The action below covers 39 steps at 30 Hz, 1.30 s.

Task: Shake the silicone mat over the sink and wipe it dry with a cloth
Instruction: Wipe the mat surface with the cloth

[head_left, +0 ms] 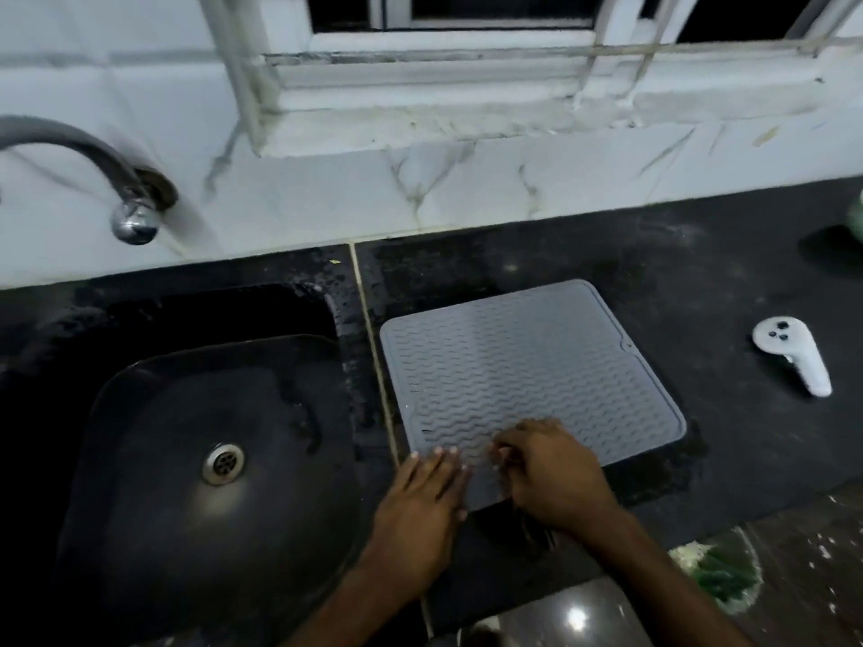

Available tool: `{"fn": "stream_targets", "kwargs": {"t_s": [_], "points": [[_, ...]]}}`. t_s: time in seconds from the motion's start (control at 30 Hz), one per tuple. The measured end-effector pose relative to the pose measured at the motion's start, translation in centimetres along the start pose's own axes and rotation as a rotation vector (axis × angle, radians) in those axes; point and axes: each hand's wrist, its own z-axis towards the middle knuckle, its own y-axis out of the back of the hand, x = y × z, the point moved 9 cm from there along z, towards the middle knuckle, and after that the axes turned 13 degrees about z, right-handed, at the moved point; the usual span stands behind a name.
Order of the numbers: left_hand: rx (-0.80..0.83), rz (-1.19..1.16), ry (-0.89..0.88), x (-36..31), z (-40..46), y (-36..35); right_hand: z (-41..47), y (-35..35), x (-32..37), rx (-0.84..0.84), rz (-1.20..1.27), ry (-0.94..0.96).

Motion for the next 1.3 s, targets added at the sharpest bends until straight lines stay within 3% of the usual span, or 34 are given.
{"fn": "stream_targets", "kwargs": {"t_s": [0.2,0.37,0.57,0.7,0.73,0.77,0.8,0.83,1.0,1.13,1.3], "points": [[-0.042,0.049,0.158,-2.5,-3.0,-0.9,5.3,-1.4,4.5,0.295,-0.131,0.331],[-0.023,-0.075,0.317,-3.7,-2.3,0.3,6.0,-5.6,7.7,0.597,-0.218,0.607],[-0.016,-0.068,0.641,-5.2,-1.2,1.1,6.7,-6.3,7.3,0.736,-0.310,0.843],[-0.098,-0.072,0.884,-3.6,-4.1,1.8,6.1,-7.0,10.3,0.691,-0.261,0.971],[-0.017,-0.058,0.900,-3.5,-3.7,1.0,6.2,-6.9,10.5,0.676,-0.233,0.994],[0.049,0.000,1.054,-7.2,-1.4,2.6,3.5,-4.9,9.6,0.784,-0.254,1.159],[0.101,-0.049,1.068,-8.3,-0.2,2.3,2.8,-5.3,8.7,0.816,-0.291,1.200],[0.159,-0.089,1.067,-8.0,-0.5,0.8,2.4,-6.0,8.9,0.838,-0.302,1.205],[0.086,-0.084,1.127,-8.5,0.4,0.8,1.7,-7.4,9.6,0.815,-0.383,1.278],[0.019,-0.041,1.105,-8.6,1.9,1.2,2.3,-8.1,9.5,0.917,-0.365,1.227],[0.070,0.010,1.126,-8.3,1.8,1.6,4.1,-8.1,10.3,0.977,-0.411,1.176]]}}
